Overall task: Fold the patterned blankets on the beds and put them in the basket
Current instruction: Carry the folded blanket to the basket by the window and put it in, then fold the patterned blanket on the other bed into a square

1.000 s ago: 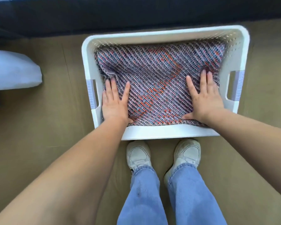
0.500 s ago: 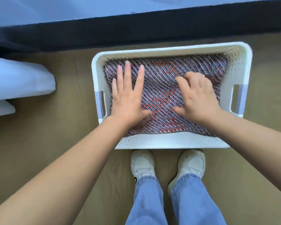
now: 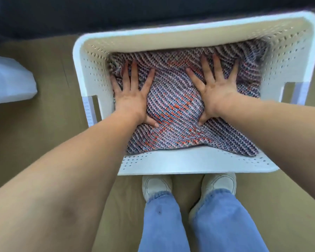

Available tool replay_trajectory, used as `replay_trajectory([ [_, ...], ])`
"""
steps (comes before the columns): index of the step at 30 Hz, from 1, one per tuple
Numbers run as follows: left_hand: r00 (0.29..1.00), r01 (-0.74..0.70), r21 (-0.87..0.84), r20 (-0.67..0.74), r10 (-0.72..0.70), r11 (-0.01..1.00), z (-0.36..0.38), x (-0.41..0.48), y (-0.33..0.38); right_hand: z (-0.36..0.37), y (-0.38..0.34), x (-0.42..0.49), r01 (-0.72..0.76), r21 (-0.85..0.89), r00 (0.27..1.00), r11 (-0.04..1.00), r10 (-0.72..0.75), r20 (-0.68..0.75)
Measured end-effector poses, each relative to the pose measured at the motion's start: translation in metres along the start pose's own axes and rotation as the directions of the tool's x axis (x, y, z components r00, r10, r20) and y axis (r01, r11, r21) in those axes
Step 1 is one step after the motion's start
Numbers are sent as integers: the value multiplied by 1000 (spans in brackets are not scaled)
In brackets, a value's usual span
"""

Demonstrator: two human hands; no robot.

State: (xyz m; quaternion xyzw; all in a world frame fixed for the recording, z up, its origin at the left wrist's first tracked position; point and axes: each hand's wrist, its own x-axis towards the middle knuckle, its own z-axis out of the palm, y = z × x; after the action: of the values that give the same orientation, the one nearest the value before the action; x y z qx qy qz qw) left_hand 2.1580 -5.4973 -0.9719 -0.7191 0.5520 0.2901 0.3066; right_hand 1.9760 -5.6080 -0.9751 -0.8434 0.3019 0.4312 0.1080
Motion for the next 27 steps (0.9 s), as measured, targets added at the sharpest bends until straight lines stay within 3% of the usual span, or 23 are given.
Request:
replay_trajectory([
  [3,994,16,3,107,-17,1000,-22,-10,5,-17,-2,-16,10,-20,998,1000,-9,54],
  [5,995,13,-58,96,-7,998,-38,-27,11,-33,-4,-31,37,49,998,998,-40,49],
  [11,999,-44,-295,-13,43,954,-95,-143,24,-80,-9,-155,33,435,982,900,51,-179],
  [18,969,-245,-212,-31,244,946,-200,-275,33,-132,-6,-337,-67,669,952,740,248,-179],
  [23,906,-412,-119,-158,393,903,-263,-362,57,-164,3,-452,-108,745,858,658,440,-264],
  [25,879,-469,-130,-162,448,873,-280,-406,78,-163,0,-499,-193,765,820,614,529,-218],
  [27,820,-564,-97,-183,542,820,-294,-453,103,-156,-5,-552,-271,823,758,499,638,-138],
])
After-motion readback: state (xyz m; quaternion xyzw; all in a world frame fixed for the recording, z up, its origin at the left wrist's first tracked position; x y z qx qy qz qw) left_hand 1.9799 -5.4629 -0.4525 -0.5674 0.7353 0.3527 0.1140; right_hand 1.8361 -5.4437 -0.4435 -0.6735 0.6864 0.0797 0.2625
